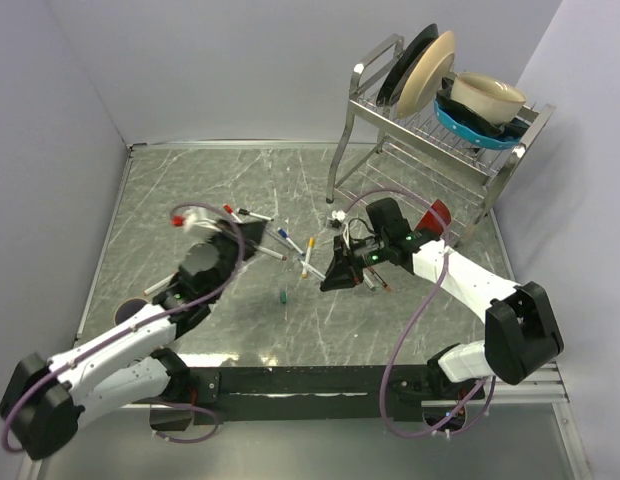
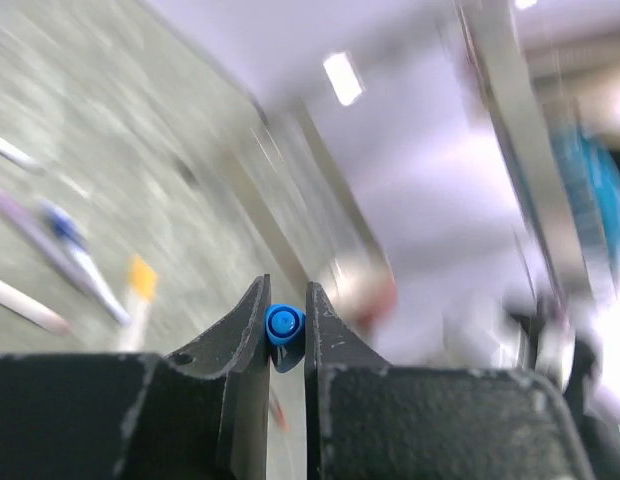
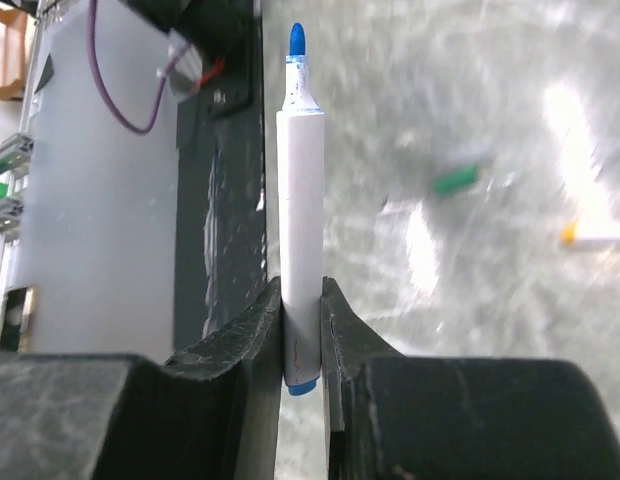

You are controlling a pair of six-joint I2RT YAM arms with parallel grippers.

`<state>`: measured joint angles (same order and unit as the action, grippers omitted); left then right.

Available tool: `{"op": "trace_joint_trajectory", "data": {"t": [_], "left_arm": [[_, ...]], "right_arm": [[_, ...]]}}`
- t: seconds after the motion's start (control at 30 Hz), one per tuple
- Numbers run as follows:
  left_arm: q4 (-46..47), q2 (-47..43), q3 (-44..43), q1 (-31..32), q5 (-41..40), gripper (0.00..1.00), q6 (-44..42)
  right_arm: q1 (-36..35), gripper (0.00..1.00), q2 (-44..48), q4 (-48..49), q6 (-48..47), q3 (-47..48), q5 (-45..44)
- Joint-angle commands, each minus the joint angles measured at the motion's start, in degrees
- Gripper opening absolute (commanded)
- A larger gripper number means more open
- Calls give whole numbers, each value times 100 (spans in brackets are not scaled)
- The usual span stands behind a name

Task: Open the pen caps

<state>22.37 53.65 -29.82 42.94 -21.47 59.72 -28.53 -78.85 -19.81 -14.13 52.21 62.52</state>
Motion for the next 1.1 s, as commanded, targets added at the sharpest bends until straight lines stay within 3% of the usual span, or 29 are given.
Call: {"op": "trace_joint_trajectory", "data": {"t": [0.0, 0.13, 0.4, 0.5, 0.77, 0.93, 1.07], "left_arm": [[-330, -416, 467, -479, -823, 1, 276], [-295, -531, 802, -646, -560, 1, 347], [-1761, 4, 978, -681, 521, 1, 452], [-1501, 320, 1180, -673, 898, 1, 444], [-1481, 1481, 812, -304, 1005, 1, 215], [-1420, 2096, 627, 3, 943, 1, 180], [-1472, 2439, 469, 162, 970, 7, 189]], "right_arm": [[-82, 0, -87, -488, -187, -53, -249], [-152, 0, -183, -507, -205, -9, -810], [-179, 0, -51, -242, 60, -132, -3594], [-266, 0, -244, -286, 51, -88, -4324], [-539, 0, -920, -576, -143, 53, -5487], [-539, 6, -1089, -699, -125, 141, -5689], [-530, 12, -1202, -761, -151, 176, -5769]]}}
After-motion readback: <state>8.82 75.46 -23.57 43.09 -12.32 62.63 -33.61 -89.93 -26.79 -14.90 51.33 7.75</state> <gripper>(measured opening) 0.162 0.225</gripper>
